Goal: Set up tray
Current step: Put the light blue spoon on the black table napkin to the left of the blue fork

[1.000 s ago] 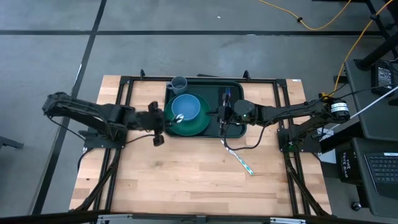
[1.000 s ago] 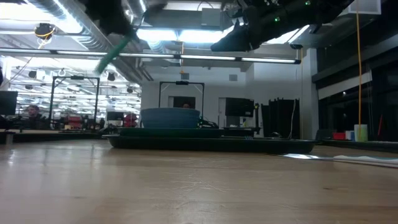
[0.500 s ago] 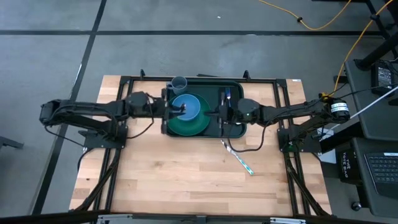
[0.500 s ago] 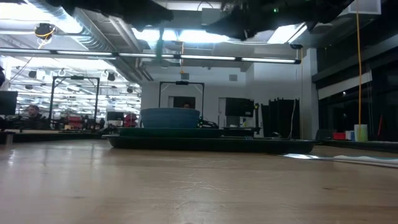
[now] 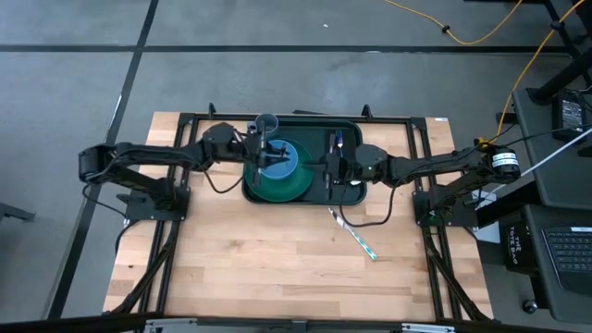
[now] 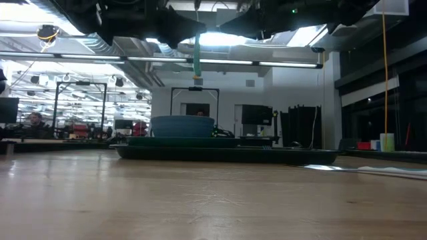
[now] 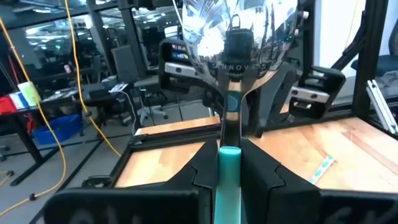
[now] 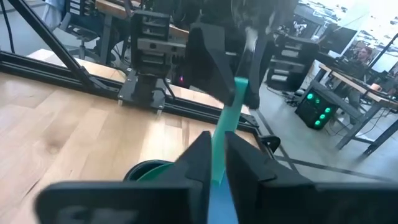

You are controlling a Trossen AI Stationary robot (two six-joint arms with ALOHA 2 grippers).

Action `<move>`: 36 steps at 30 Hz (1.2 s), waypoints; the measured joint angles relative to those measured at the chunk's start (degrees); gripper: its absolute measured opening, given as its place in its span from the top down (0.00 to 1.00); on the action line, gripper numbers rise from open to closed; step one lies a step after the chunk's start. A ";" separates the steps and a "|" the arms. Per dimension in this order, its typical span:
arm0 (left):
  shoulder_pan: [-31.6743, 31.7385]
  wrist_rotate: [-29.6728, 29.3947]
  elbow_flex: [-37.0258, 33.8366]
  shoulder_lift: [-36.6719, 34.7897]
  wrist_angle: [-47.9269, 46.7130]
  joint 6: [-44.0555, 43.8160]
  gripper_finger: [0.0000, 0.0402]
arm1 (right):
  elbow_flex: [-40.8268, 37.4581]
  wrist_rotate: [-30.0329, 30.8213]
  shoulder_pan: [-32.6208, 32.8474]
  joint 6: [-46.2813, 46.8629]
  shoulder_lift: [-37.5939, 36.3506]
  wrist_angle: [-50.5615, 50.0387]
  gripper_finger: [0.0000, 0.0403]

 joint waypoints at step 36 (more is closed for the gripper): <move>-3.53 -0.31 0.44 0.34 1.34 2.61 0.93 | 0.00 -4.07 -1.29 10.02 8.89 16.96 0.44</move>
